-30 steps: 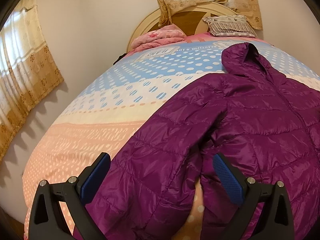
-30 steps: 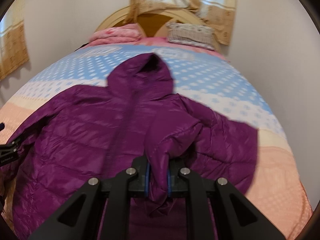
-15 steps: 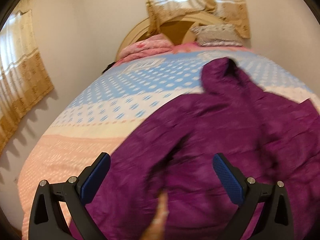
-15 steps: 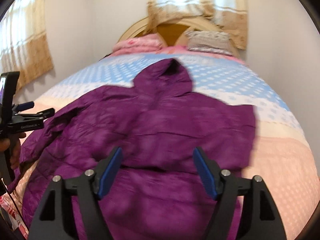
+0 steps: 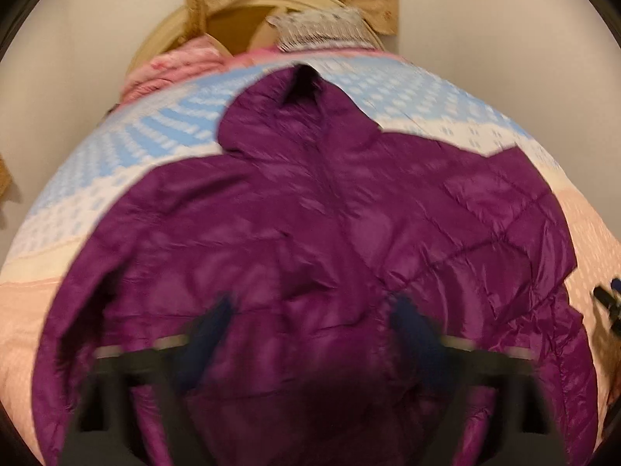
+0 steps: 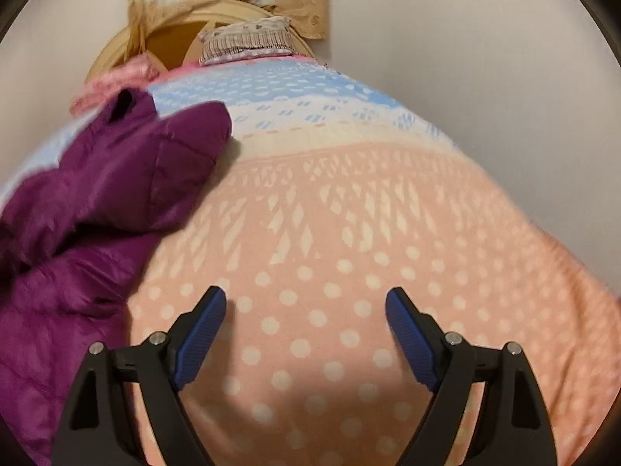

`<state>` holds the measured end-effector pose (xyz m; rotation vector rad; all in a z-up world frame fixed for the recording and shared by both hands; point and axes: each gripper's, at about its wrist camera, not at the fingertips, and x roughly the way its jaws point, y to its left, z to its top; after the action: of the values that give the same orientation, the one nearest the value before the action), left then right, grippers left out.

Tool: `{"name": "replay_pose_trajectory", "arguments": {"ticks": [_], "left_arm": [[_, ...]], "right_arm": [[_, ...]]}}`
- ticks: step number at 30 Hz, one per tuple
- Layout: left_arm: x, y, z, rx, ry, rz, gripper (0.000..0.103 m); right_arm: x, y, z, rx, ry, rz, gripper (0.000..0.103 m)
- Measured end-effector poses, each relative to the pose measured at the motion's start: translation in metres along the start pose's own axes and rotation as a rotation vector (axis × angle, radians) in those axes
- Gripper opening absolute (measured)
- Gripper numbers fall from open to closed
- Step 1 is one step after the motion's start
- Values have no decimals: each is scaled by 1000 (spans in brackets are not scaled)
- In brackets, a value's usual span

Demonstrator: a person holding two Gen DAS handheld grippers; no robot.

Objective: Fold large clothes

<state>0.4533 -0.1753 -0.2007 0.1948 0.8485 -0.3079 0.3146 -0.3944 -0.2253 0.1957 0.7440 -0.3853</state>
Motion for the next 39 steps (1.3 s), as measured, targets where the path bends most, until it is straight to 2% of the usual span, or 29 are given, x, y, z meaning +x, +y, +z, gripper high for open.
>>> {"name": "replay_pose_trajectory", "arguments": {"ticks": [1,3,6,9,13,16,18,20,22,24,26,27,29,31,34,36,39], "left_arm": [[6,-3,0,14,20,-16,21],[2,-1,0,2,1,-2,19],[-13,12,3,2,-58,48,18],[-31,32,4,4,-111,90,17],[-32,41,-3,54,-128,170,18],[-14,42,-10,61,-81,217,27],[-4,42,-17,62,-62,263,43],[1,44,-21,69,-62,310,51],[-1,47,-23,69,-69,329,59],[-12,51,-21,65,-103,336,61],[-27,55,-17,52,-164,357,67],[-35,56,-13,37,-194,372,76],[-45,57,-4,5,-237,364,84],[-41,52,3,-1,-228,364,85],[-13,45,5,30,-169,435,85],[13,48,0,41,-124,473,85],[39,59,-9,9,-51,459,85]], "right_arm": [[5,4,1,-10,13,-3,93],[15,12,3,-47,49,-8,95],[22,19,5,-88,59,-51,96],[24,21,10,-88,53,-48,96],[28,16,10,-80,55,-41,97],[24,14,5,-87,54,-50,97],[20,13,-1,-84,56,-44,97],[16,9,-2,-72,54,-9,96],[10,7,1,-61,38,23,83],[6,10,10,-50,46,76,55],[1,21,27,-42,36,131,46],[0,30,39,-52,19,150,46],[1,50,59,-87,-15,172,45],[11,73,80,-114,-43,200,45],[37,101,94,-111,-28,221,45],[53,119,92,-131,-14,246,45],[74,142,73,-187,37,247,45]]}}
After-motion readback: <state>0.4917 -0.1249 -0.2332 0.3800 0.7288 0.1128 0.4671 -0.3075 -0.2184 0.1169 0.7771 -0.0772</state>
